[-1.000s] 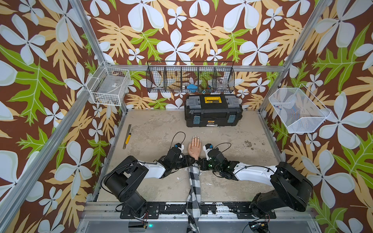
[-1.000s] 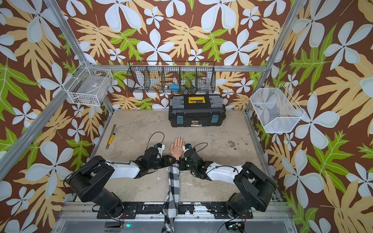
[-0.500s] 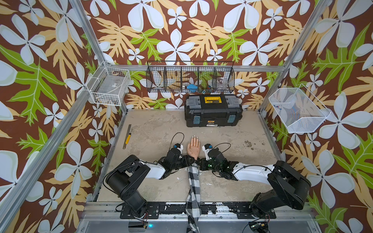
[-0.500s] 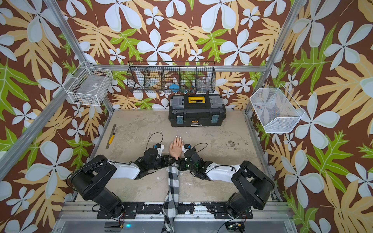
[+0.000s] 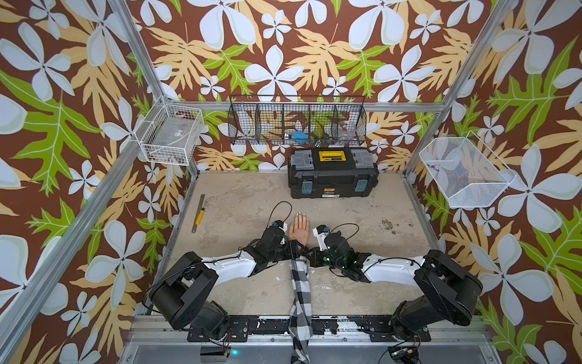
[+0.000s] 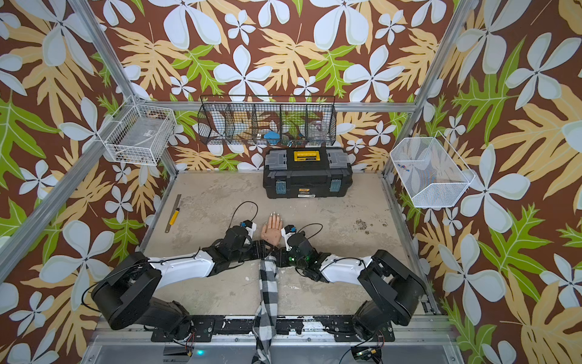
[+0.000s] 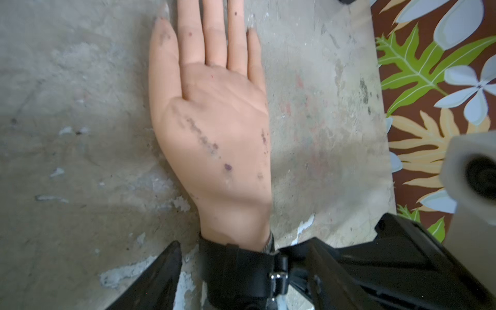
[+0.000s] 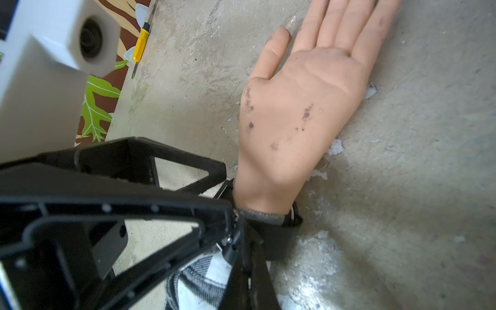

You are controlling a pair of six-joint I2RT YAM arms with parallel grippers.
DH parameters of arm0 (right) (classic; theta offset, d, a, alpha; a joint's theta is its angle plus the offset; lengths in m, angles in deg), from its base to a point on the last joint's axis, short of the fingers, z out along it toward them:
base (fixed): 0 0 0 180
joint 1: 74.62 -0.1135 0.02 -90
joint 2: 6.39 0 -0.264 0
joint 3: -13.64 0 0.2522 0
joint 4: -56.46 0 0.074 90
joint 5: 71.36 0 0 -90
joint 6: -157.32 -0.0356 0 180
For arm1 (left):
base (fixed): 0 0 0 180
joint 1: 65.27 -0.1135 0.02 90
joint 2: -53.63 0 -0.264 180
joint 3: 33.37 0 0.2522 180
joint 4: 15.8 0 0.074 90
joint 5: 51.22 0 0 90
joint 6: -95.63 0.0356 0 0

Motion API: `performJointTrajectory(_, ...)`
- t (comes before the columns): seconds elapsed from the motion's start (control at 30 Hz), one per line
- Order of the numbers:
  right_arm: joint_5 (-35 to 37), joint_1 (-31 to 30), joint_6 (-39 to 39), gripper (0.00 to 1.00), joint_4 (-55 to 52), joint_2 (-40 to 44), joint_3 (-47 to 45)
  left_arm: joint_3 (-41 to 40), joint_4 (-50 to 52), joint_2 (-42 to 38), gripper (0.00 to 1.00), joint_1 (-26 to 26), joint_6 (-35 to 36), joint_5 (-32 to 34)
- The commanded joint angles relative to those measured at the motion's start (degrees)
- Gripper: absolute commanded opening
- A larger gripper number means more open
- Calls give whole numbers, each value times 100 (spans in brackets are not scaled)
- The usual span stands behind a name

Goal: Take off the watch
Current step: Untie the watch from the hand.

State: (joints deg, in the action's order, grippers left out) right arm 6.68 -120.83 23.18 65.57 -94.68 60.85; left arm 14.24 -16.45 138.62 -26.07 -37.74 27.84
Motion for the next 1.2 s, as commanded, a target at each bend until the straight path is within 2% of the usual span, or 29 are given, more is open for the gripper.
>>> performJointTrajectory(0.0,-312,-36,26,0,-204,-37,-14,51,359,3,73,145,226,297)
performJointTrajectory(0.33,-202,-35,28,0,-231,22,-93,185,854,-8,69,307,281,1016)
performJointTrajectory(0.67,-142,-24,32,0,-244,49,-135,284,1516,-531,68,299,292,1992)
performJointTrajectory(0.9,-207,-18,32,0,-147,-42,-157,420,1372,-612,67,307,788,1396)
performJointTrajectory(1.17,-238,-18,-11,0,-80,-7,-192,406,1117,-391,67,305,775,1044)
